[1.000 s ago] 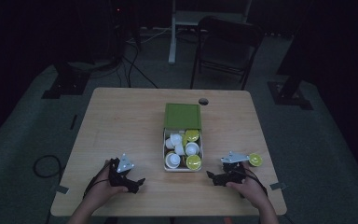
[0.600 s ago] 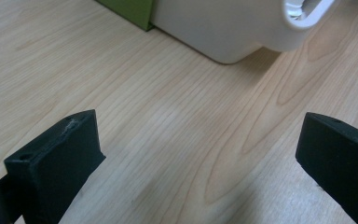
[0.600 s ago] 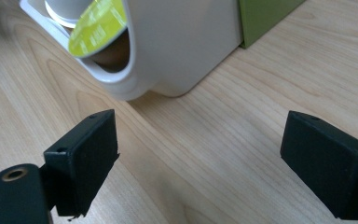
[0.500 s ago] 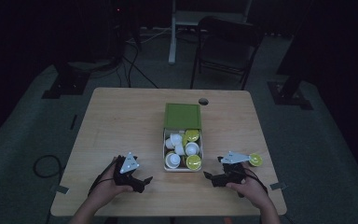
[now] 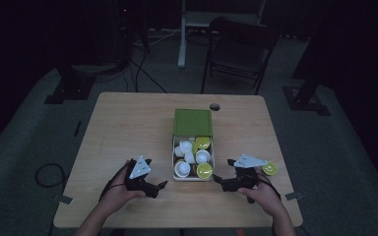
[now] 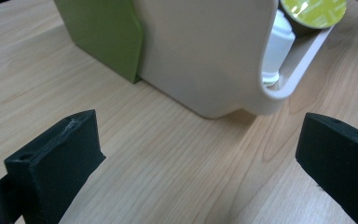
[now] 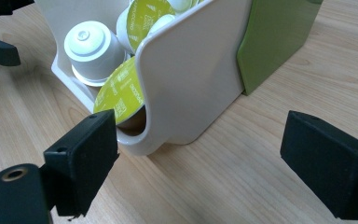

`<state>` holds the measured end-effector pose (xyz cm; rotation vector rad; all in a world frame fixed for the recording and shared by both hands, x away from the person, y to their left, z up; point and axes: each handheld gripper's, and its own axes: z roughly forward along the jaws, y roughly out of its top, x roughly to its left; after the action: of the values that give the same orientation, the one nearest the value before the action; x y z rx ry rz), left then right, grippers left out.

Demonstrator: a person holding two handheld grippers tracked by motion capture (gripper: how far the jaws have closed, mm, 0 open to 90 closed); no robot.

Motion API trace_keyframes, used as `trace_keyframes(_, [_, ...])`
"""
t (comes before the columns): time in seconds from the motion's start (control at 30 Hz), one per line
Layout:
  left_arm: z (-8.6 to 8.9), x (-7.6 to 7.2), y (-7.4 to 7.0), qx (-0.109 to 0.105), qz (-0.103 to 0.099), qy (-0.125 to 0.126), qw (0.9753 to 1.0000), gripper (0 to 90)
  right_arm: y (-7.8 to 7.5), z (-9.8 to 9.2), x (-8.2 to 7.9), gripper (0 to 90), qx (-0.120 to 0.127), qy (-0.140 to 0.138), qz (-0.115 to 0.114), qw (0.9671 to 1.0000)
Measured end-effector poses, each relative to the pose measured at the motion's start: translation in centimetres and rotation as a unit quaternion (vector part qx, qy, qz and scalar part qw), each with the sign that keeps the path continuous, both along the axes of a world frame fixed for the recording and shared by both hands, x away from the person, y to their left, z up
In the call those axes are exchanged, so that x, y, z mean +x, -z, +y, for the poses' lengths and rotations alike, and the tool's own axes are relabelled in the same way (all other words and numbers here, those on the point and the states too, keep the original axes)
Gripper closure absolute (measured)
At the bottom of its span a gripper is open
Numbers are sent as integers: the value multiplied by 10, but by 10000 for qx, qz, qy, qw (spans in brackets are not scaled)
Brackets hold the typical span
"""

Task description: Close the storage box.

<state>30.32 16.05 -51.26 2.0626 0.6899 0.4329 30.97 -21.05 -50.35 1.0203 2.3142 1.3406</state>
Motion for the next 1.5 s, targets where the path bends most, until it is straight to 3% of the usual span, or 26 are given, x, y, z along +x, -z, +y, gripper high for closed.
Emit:
trace_keyframes(0.67, [-18, 21, -15, -131, -238, 61, 9996, 15, 0, 2, 11, 107, 131, 111, 55, 9998])
trace_keyframes(0.9, [-21, 31, -15, -266, -210, 38, 9994, 15, 2, 0, 15, 107, 232, 165, 122, 9995])
trace_keyframes(1.5, [-20, 42, -17, -232, -192, -41, 9995, 15, 1, 4, 22, 107, 173, 142, 157, 9996])
